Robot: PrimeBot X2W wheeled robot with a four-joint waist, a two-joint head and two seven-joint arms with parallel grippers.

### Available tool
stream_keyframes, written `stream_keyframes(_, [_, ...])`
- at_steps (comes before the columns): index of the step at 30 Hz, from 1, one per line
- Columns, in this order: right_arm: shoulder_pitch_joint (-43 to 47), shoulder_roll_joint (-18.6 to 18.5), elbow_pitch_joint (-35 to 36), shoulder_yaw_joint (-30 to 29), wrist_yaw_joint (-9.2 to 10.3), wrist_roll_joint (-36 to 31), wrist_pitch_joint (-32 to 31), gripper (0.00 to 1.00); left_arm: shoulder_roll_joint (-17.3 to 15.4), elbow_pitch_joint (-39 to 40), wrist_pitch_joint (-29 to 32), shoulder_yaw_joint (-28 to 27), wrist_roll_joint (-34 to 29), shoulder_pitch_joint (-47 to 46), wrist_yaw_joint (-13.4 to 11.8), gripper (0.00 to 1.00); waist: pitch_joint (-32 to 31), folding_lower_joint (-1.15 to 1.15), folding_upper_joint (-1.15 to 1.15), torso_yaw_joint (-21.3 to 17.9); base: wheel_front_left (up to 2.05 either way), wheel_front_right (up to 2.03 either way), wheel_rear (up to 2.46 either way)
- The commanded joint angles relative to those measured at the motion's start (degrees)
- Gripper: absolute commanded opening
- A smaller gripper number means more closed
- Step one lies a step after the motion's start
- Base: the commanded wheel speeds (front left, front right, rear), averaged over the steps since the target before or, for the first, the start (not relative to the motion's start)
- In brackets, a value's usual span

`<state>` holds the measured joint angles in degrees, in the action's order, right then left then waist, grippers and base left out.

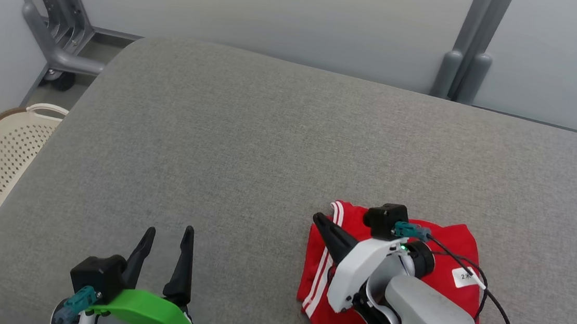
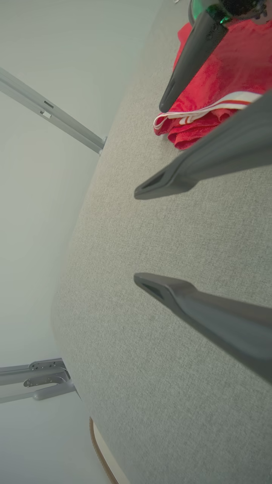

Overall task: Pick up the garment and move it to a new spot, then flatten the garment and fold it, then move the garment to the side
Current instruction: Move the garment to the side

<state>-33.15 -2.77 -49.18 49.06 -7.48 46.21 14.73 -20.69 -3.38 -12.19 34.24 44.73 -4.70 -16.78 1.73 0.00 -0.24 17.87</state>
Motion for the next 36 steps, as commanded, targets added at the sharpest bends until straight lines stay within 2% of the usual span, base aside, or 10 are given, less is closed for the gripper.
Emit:
stream_keyframes(1, [-0.82, -0.25, 0.57, -0.80, -0.02, -0.36, 0.40, 0.00, -0.34, 0.36, -0.25, -0.15, 0.15, 0.50, -0.24, 1.00, -0.74, 0.00, 0.24, -1.54, 0.00, 0.00, 0.00])
stream_keyframes(6, [-1.31, -0.25, 3.28, -7.78, -0.02, -4.63, 0.46, 0.00, -0.79, 1.10, -0.24, -0.33, 0.10, 0.95, -0.81, 1.00, -1.64, 0.00, 0.24, -4.25, 0.00, 0.00, 0.00])
stream_keyframes(7, [-0.86, -0.25, 3.80, -9.59, -0.02, -5.92, 0.46, 0.07, -0.92, 1.25, -0.25, -0.36, 0.09, 1.07, -0.81, 1.00, -1.83, 0.00, 0.24, -4.82, 0.00, 0.00, 0.00])
stream_keyframes(10, [0.74, -0.24, 5.20, -15.26, -0.02, -10.93, 0.47, 0.46, -1.14, 1.78, -0.19, -0.36, 0.09, 1.47, -1.00, 1.00, -2.36, 0.00, 0.24, -6.55, 0.00, 0.00, 0.00])
stream_keyframes(13, [2.64, -0.25, 6.71, -20.92, -0.02, -15.48, 0.48, 0.98, -1.12, 2.25, -0.22, -0.32, 0.01, 1.66, -1.39, 1.00, -2.74, 0.00, 0.24, -8.25, 0.00, 0.00, 0.00])
stream_keyframes(20, [8.20, -1.45, 9.20, -30.79, -0.02, -22.22, 0.46, 1.00, -1.23, 2.82, -0.49, -0.57, 0.09, 2.35, -1.99, 1.00, -3.38, 0.00, 0.24, -11.57, 0.00, 0.00, 0.00])
stream_keyframes(26, [13.95, -3.59, 12.12, -36.61, -0.02, -25.57, -2.55, 1.00, -1.11, 2.77, -0.64, -0.71, 0.20, 2.69, -2.19, 1.00, -3.56, 0.00, 0.24, -13.33, 0.00, 0.00, 0.00])
stream_keyframes(36, [20.17, -4.31, 18.82, -40.41, -0.02, -28.09, -10.14, 1.00, -1.05, 2.35, -0.93, -0.70, 0.42, 2.27, -1.73, 1.00, -3.17, 0.00, 0.24, -13.94, 0.00, 0.00, 0.00])
